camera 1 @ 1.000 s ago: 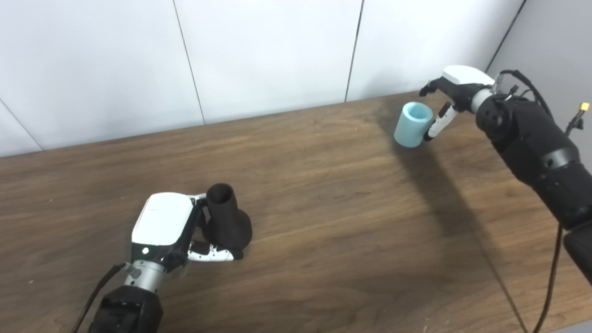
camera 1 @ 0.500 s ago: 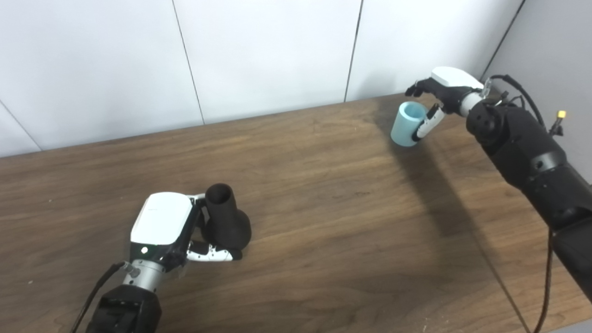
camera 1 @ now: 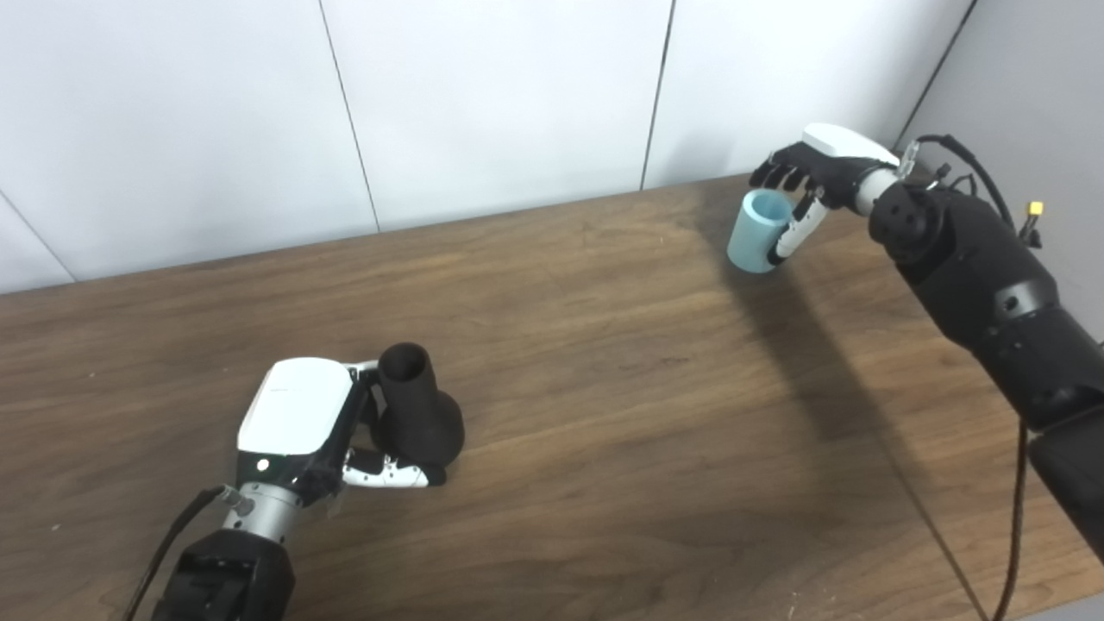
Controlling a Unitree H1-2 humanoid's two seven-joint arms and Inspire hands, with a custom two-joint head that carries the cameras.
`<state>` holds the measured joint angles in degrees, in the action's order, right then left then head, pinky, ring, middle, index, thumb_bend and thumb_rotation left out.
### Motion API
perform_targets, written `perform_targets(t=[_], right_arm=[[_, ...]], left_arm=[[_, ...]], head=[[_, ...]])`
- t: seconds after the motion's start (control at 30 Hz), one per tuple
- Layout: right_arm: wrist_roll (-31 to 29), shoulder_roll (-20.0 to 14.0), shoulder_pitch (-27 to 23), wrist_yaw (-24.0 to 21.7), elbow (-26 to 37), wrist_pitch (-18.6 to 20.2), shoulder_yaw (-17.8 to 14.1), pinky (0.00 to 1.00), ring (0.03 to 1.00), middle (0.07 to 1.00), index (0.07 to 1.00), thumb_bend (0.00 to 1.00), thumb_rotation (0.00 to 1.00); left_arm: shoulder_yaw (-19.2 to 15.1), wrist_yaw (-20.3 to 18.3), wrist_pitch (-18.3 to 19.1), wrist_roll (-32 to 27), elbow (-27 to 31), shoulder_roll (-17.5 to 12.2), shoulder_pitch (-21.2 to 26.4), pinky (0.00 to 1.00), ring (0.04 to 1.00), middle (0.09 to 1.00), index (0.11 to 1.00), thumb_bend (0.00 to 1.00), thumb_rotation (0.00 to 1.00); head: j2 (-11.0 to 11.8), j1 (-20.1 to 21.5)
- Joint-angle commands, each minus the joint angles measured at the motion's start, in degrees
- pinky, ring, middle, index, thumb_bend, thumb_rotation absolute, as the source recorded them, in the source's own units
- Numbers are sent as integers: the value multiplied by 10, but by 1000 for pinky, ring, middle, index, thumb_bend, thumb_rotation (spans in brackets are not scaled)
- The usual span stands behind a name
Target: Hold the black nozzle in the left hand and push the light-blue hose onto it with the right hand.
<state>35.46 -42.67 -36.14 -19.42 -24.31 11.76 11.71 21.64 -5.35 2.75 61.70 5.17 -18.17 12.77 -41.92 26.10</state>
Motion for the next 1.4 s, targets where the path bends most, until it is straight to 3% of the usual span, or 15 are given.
perform_targets(t=[0.0, 0.23, 0.67, 0.83, 0.87, 0.9, 0.97, 1.07, 1.23, 1.37], right_arm=[[-4, -26, -22, 1, 19, -9, -8, 699, 745, 786, 691, 1000, 74], [-11, -28, -19, -7, 28, -16, -8, 603, 681, 778, 683, 983, 67], [-10, -20, -24, -11, 37, -4, -5, 619, 668, 708, 677, 982, 50], [-10, -17, -18, 13, 40, -29, -10, 578, 603, 659, 640, 961, 3], [-10, -17, -16, 26, 36, -41, -11, 557, 572, 621, 605, 944, 1], [-9, -17, -14, 40, 32, -54, -13, 535, 544, 561, 543, 742, 0], [-1, -17, -9, 73, 26, -77, -14, 491, 468, 515, 484, 567, 0], [9, -18, -4, 104, 21, -97, -15, 511, 492, 516, 442, 522, 0], [6, -18, -1, 114, 22, -105, -20, 591, 530, 501, 429, 513, 0], [5, -14, 4, 137, 28, -113, -29, 590, 527, 496, 430, 514, 0]], left_arm=[[-7, -8, 9, 5, 11, -11, -3, 411, 482, 413, 494, 524, 0], [-10, -7, 6, 6, 12, -7, -4, 406, 474, 412, 493, 524, 0], [-10, -15, 3, 8, 15, -12, -1, 399, 469, 405, 493, 523, 0], [-14, -22, 10, 7, 20, -7, -3, 405, 476, 418, 492, 525, 0], [-15, -22, 10, 6, 20, -7, -4, 399, 474, 417, 492, 525, 0], [-15, -21, 9, 6, 20, -6, -4, 396, 473, 419, 491, 525, 0], [-15, -20, 8, 8, 20, -6, -4, 389, 470, 418, 491, 525, 0], [-15, -17, 7, 8, 18, -6, -4, 384, 472, 415, 491, 524, 0], [-13, -20, 5, 10, 18, -8, -3, 390, 467, 413, 493, 524, 0], [-14, -19, 5, 8, 19, -7, -3, 402, 481, 421, 493, 525, 0]], head=[[0, 1], [-3, -2], [-11, 11], [-13, 10], [-13, 10], [-13, 10], [-16, 5], [-18, 6], [-19, 5], [-21, 3]])
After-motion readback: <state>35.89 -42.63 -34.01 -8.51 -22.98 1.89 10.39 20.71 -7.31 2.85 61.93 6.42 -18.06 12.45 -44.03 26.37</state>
